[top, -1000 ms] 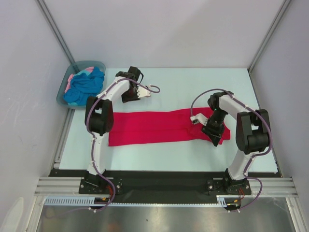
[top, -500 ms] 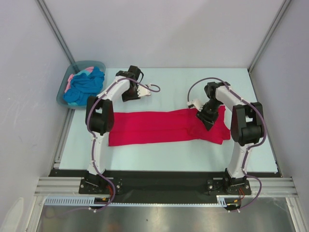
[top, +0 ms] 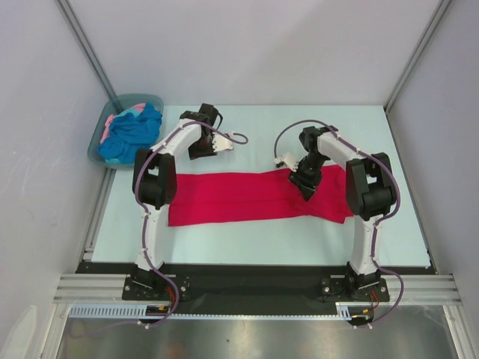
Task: Fold and stack the t-shirts
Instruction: Fold the tshirt
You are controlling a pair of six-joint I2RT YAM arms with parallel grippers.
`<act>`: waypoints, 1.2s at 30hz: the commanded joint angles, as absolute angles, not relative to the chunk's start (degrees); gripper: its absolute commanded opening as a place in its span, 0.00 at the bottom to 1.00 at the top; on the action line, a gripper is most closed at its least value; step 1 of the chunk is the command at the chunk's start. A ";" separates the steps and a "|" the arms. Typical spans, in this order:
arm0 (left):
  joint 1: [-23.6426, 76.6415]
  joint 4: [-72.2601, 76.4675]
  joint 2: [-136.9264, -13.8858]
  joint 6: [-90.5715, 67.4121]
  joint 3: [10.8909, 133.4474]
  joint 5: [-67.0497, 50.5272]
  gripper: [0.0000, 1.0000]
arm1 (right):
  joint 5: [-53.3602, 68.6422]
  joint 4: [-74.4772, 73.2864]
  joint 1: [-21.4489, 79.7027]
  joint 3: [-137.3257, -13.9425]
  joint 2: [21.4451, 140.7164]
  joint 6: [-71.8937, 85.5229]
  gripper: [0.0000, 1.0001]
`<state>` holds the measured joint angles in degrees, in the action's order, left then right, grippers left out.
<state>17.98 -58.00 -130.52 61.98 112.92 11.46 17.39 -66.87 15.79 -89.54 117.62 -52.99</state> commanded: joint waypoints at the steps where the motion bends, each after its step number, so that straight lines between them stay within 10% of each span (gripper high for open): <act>1: 17.84 -58.27 -127.53 61.70 112.59 11.87 0.40 | 20.12 -68.11 16.52 -92.02 117.69 -53.09 0.47; 18: 18.63 -58.45 -127.18 62.05 113.03 12.39 0.40 | 23.47 -64.95 18.46 -90.88 119.79 -51.68 0.41; 23: 18.63 -58.45 -127.27 62.49 113.29 12.83 0.40 | 22.85 -64.69 18.81 -90.88 119.18 -51.33 0.00; 36: 18.63 -58.54 -128.67 63.11 115.22 12.39 0.40 | 22.06 -77.16 19.51 -93.25 111.45 -55.63 0.00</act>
<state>18.15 -58.02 -130.52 62.02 112.68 11.90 21.43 -70.43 19.03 -90.63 115.87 -53.04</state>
